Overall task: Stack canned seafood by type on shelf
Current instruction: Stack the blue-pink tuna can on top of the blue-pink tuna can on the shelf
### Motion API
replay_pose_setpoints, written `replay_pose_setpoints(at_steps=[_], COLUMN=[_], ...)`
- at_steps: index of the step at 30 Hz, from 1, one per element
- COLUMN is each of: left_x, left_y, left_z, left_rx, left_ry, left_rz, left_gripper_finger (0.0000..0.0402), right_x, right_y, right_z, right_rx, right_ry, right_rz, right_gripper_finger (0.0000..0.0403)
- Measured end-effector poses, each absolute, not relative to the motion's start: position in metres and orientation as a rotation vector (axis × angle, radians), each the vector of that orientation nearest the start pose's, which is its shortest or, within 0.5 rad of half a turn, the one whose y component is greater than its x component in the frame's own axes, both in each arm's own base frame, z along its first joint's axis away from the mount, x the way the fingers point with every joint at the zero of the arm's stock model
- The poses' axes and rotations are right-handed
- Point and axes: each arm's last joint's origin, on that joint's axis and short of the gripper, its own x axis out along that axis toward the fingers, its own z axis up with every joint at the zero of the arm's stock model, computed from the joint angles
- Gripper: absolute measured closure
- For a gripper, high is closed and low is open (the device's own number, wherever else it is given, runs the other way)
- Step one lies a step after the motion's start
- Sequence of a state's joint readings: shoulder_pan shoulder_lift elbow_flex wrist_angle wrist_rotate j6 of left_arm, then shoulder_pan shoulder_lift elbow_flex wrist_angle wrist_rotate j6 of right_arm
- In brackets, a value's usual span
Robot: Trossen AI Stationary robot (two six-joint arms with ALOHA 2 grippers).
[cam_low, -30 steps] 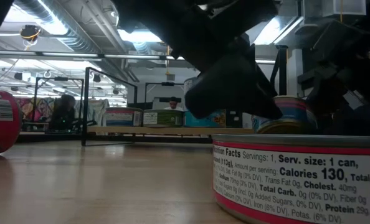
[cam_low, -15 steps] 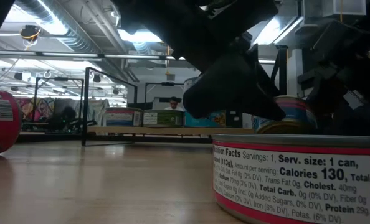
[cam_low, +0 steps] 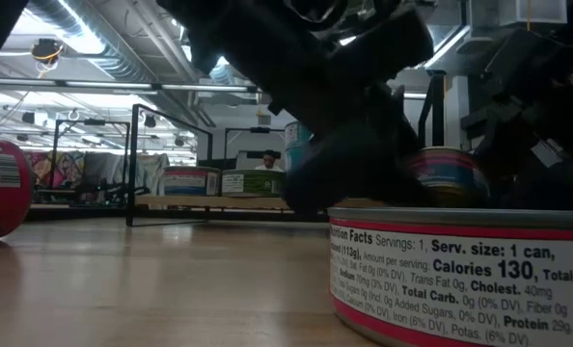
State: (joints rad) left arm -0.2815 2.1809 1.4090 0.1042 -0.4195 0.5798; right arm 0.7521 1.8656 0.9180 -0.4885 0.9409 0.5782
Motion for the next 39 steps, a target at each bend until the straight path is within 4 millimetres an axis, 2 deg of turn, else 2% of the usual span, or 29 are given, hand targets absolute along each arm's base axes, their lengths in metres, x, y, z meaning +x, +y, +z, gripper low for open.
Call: replay_pose_setpoints(at_steps=[4,9,21,28,33,39], left_x=[0.449,0.448,0.446,0.443,0.439,0.43], left_y=[-0.115,-0.115,-0.124,-0.13,-0.133,-0.138], left_z=[0.135,0.135,0.135,0.137,0.151,0.169], left_rx=[0.795,0.845,0.849,0.868,0.849,0.864], left_ry=[0.651,0.658,0.651,0.653,0.638,0.657], left_rz=[-0.022,-0.027,-0.029,-0.038,-0.032,-0.012], left_gripper_finger=[0.0164,0.0214,0.0215,0.0215,0.0215,0.0209], right_x=[0.235,0.235,0.235,0.234,0.232,0.226], right_y=[0.188,0.187,0.188,0.188,0.186,0.182], right_z=[0.108,0.108,0.108,0.107,0.108,0.124], right_rx=[-0.54,-0.558,-0.546,-0.527,-0.566,-0.546], right_ry=[0.832,0.834,0.854,0.879,0.889,0.902], right_rz=[-0.406,-0.404,-0.388,-0.372,-0.385,-0.375], right_gripper_finger=[0.0211,0.0208,0.0204,0.0148,0.0114,0.0103])
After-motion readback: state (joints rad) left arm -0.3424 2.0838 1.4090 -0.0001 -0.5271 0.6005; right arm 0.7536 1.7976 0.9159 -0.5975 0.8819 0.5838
